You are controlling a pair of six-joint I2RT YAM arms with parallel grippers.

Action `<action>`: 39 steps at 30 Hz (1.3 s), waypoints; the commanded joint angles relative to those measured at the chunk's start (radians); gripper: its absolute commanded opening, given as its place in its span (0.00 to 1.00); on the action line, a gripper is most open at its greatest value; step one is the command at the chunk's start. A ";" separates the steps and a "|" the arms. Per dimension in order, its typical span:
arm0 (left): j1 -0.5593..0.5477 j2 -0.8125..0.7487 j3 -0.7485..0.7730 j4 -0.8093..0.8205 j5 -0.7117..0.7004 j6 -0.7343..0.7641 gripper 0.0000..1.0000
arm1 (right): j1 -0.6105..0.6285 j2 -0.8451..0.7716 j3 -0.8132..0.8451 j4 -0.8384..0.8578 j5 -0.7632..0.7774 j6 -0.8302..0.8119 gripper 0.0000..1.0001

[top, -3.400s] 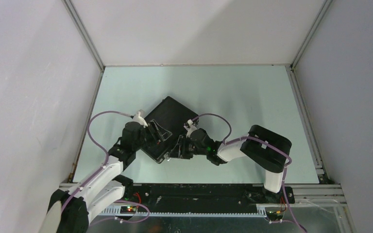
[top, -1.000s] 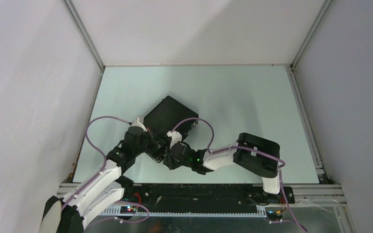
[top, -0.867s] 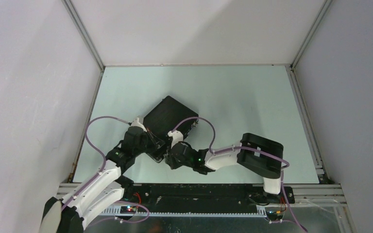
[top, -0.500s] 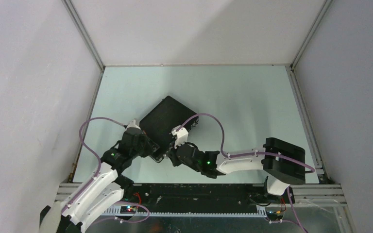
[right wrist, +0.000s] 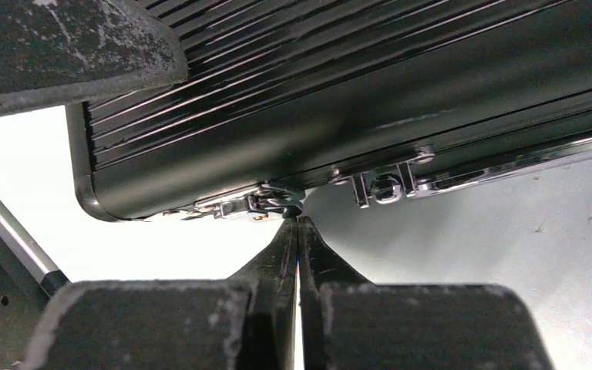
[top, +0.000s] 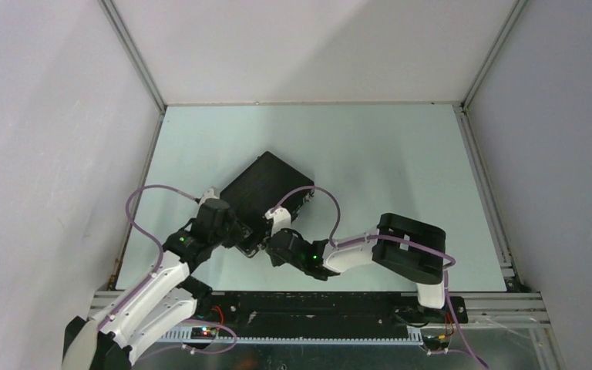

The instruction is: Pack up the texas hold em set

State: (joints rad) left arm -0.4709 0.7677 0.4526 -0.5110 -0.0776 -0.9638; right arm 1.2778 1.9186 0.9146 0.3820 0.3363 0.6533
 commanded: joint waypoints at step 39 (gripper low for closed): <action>-0.055 0.787 0.580 0.261 0.163 0.184 0.00 | -0.432 -0.605 -0.202 -0.162 -0.040 -0.072 0.00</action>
State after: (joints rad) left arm -0.5201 1.4635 1.0042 -0.3145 0.0311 -0.7845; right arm 0.8768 1.2968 0.6247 0.1883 0.3328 0.6155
